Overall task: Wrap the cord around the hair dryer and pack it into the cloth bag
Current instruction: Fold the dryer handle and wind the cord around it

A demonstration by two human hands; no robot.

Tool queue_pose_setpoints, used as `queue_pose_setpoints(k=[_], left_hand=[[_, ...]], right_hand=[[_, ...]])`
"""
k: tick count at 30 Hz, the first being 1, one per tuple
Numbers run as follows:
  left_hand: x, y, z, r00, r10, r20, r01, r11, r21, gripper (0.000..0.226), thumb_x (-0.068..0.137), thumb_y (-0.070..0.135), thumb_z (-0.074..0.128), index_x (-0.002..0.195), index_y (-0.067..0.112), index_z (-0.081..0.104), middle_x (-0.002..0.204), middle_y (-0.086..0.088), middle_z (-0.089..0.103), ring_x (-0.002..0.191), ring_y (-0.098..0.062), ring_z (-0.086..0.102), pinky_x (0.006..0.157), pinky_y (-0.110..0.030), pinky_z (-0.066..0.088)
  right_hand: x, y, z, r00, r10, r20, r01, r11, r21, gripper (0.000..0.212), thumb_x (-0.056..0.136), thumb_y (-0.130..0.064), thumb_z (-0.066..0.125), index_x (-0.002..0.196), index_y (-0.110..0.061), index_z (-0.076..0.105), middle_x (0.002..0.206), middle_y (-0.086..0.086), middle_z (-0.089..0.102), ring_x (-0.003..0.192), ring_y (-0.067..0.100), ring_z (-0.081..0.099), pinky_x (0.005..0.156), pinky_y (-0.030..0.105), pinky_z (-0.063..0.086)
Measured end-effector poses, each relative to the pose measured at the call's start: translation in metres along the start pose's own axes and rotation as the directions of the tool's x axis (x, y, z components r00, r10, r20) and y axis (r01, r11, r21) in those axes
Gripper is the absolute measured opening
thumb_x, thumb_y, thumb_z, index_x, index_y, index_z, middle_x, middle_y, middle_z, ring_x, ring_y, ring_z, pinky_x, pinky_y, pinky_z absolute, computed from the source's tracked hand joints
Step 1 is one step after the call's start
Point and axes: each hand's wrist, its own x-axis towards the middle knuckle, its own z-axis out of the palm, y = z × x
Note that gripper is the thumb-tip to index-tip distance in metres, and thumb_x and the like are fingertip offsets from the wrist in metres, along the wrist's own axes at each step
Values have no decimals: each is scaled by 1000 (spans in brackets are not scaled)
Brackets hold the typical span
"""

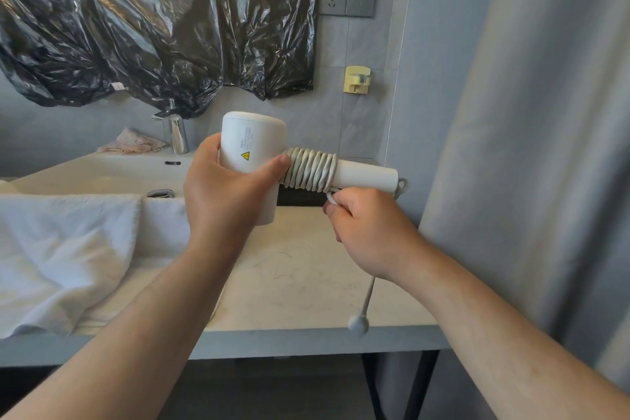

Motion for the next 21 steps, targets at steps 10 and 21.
queue_pose_setpoints(k=[10,21], left_hand=[[-3,0,-1,996,85,31,-89,983,160,53,58,52,85,95,28,55,79,13,62,77,-14,61,73,-46,55],[2,-2,-7,967,162,197,-187,976,115,60,55,43,91,104,28,60,83,15,64,72,8,57,58,-14,42]], right_hand=[[-3,-5,-17,989,-141,-41,127,963,-236,44,95,-24,49,54,-26,37,51,-7,38,51,10,38,48,29,29],[3,1,-37,974,-221,-44,212,965,-153,3,85,-24,68,83,-25,69,74,-10,67,71,10,59,66,33,51]])
